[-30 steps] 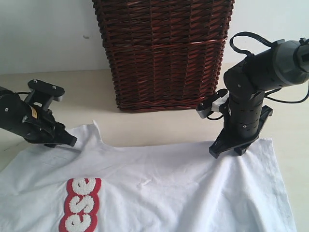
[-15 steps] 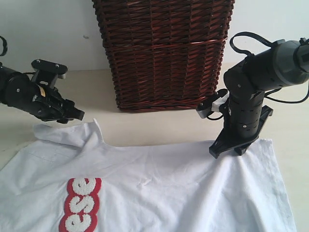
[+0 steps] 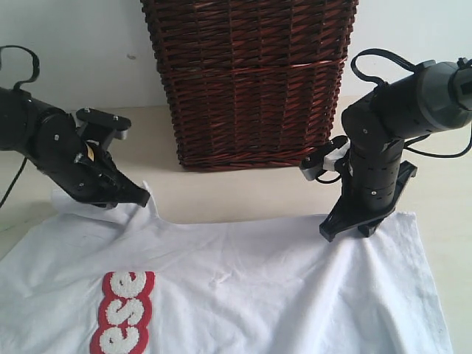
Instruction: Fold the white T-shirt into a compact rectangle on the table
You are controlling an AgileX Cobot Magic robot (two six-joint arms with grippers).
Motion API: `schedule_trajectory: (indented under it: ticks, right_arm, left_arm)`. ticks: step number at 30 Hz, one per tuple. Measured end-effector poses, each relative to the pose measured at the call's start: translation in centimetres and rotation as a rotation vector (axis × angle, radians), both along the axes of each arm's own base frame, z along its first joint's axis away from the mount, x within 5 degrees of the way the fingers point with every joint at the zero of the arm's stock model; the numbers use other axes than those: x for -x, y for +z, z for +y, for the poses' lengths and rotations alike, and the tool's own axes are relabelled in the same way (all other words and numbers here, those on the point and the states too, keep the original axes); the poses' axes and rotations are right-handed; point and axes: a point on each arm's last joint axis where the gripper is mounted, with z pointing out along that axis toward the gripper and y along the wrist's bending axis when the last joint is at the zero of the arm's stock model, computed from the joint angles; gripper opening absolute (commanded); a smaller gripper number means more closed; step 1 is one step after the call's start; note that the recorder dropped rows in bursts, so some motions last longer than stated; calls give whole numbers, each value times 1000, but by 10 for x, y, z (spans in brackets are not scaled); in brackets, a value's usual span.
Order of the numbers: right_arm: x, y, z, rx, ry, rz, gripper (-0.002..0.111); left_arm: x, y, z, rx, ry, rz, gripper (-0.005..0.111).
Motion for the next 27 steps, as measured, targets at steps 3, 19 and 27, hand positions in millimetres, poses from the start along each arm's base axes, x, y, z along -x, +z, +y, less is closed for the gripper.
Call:
schedule_trajectory:
  ticks: [3, 19, 27]
  right_arm:
    - [0, 0, 0, 1, 1, 0, 0]
    - [0, 0, 0, 1, 1, 0, 0]
    - [0, 0, 0, 1, 1, 0, 0]
  left_arm:
    - [2, -14, 0, -14, 4, 53, 0]
    - [-51, -19, -17, 21, -59, -116, 0]
    - [-57, -9, 0, -33, -9, -33, 0]
